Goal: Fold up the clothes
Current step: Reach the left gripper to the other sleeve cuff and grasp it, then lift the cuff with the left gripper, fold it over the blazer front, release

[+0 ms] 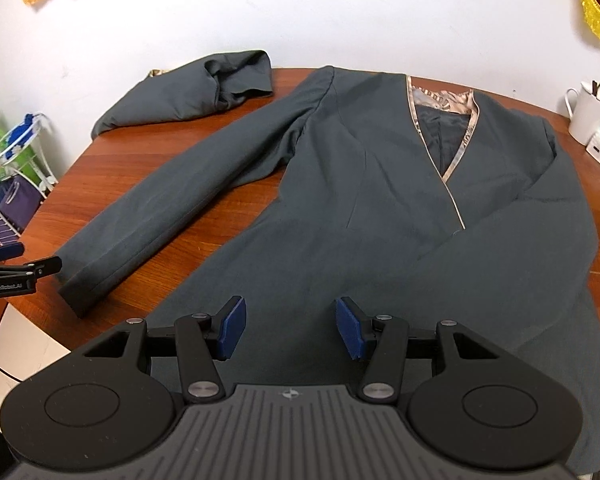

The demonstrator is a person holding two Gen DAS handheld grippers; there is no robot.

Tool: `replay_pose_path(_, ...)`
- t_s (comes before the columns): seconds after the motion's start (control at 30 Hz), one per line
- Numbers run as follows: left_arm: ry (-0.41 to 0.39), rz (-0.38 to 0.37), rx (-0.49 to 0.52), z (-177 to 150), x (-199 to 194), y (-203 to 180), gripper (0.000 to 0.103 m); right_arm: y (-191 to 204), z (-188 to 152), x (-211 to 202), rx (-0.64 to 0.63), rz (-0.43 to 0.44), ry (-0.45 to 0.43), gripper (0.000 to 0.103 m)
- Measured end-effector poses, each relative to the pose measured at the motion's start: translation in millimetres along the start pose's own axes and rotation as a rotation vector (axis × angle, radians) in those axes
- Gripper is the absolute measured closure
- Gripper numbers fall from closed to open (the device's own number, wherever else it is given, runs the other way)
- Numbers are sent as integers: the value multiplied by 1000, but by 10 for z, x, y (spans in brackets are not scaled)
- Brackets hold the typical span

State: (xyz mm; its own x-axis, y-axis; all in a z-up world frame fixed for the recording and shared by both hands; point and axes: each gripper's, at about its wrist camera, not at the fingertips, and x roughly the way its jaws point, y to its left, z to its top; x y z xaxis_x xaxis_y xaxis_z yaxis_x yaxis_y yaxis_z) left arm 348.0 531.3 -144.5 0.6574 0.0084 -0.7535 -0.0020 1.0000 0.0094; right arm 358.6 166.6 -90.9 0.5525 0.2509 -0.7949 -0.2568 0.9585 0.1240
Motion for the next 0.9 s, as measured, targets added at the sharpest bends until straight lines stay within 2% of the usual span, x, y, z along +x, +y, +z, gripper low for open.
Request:
replay_pose_path(0.2,45,-65,-16,0,237,216,43,74,17,3,14,-37,8,46)
replay_pose_path(0.3,59,-78,-29,9,302,278,44,76,25,1,25,-56,11,46)
replay_pose_path(0.37,72,-92,-40,14,349,325,49,72,28,0,31,-66,13,46)
replay_pose_path(0.43,85,-110,-37,15,380,335,63,65,32,3,35,-71,13,46)
replay_pose_path(0.47,87,-112,-37,14,385,334,64,63,33,4,37,-73,13,46)
replay_pose_path(0.53,90,-114,-37,12,394,332,80,59,34,7,41,-77,12,46)
replay_pose_path(0.63,81,-119,-60,27,358,351,94,53,36,12,47,-83,12,46)
replay_pose_path(0.9,-22,-189,-59,248,-69,195,99,51,47,-36,49,-61,-6,46)
